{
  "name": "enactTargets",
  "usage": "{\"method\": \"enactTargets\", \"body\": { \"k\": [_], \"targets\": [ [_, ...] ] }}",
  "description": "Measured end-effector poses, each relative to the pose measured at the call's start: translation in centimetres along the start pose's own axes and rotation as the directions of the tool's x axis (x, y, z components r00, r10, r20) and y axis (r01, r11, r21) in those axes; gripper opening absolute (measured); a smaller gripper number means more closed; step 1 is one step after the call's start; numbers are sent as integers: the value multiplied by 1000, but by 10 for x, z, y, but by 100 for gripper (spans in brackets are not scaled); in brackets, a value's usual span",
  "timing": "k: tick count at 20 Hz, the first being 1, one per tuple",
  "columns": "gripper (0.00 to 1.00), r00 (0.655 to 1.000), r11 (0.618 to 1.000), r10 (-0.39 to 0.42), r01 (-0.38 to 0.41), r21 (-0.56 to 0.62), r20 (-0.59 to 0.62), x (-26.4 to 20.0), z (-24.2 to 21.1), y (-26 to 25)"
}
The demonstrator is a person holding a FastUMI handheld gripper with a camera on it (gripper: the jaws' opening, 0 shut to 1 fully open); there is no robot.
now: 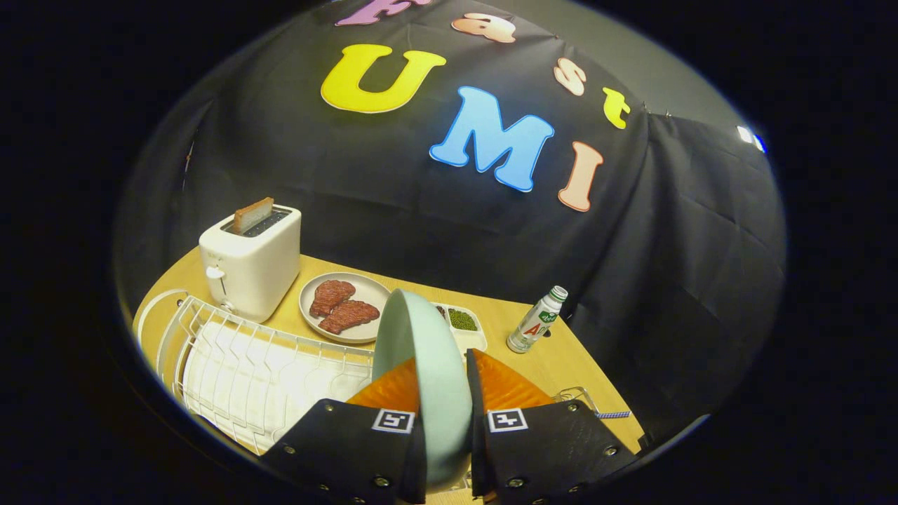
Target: Take the plate from the dish rack, then take the spoon from the basket and place it into the plate.
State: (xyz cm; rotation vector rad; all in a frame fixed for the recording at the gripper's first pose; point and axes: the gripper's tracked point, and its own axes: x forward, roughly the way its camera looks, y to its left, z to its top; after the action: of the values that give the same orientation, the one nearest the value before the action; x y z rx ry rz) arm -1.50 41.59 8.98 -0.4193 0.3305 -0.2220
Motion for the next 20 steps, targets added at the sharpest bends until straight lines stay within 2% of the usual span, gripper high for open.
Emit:
{"method": "enactTargets", "body": {
  "k": [5, 9, 15, 20],
  "targets": [
    [24, 998, 999, -41, 41, 14, 42, -38, 13, -29],
    [24, 997, 998, -54, 52, 35, 54, -76, 3, -56],
    [24, 1000, 996, -21, 20, 81, 10, -121, -43, -90],
    [24, 997, 989, 39, -28, 147, -69, -140, -105, -108]
  ]
}}
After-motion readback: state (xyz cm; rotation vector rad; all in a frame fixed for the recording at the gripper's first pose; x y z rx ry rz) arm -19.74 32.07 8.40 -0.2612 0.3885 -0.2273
